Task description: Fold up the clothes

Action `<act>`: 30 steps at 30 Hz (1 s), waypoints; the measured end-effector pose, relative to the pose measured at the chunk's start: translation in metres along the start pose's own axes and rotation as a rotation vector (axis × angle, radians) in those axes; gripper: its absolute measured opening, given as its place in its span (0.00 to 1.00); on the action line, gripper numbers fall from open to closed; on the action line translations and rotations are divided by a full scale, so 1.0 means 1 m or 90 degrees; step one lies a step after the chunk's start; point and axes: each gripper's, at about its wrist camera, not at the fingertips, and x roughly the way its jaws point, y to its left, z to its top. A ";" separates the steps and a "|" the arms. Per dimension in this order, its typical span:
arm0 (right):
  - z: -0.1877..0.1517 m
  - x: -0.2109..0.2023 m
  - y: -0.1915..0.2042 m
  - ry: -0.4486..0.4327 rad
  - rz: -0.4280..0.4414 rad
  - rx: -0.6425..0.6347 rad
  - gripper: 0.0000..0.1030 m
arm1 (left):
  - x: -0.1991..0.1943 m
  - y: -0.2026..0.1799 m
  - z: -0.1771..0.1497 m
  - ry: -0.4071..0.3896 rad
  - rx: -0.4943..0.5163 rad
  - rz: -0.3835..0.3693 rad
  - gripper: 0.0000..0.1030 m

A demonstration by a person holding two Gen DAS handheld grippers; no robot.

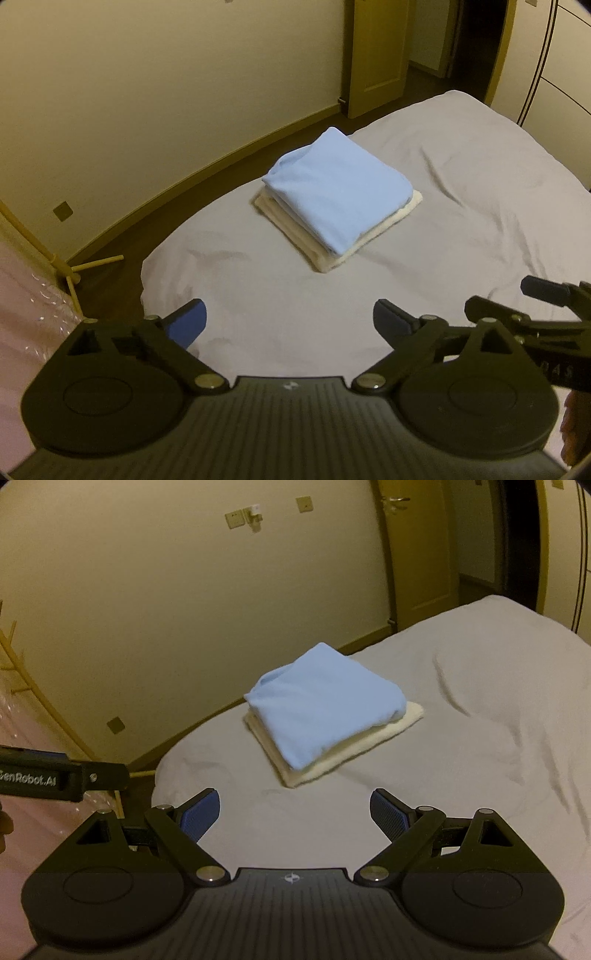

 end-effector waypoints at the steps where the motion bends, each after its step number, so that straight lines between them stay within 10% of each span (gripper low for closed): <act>1: 0.000 -0.001 -0.004 0.003 0.001 -0.002 0.88 | -0.001 -0.005 -0.002 -0.001 -0.001 0.004 0.94; 30: 0.017 0.052 -0.077 0.122 0.017 -0.060 0.99 | 0.047 -0.056 -0.018 0.064 -0.069 0.069 0.99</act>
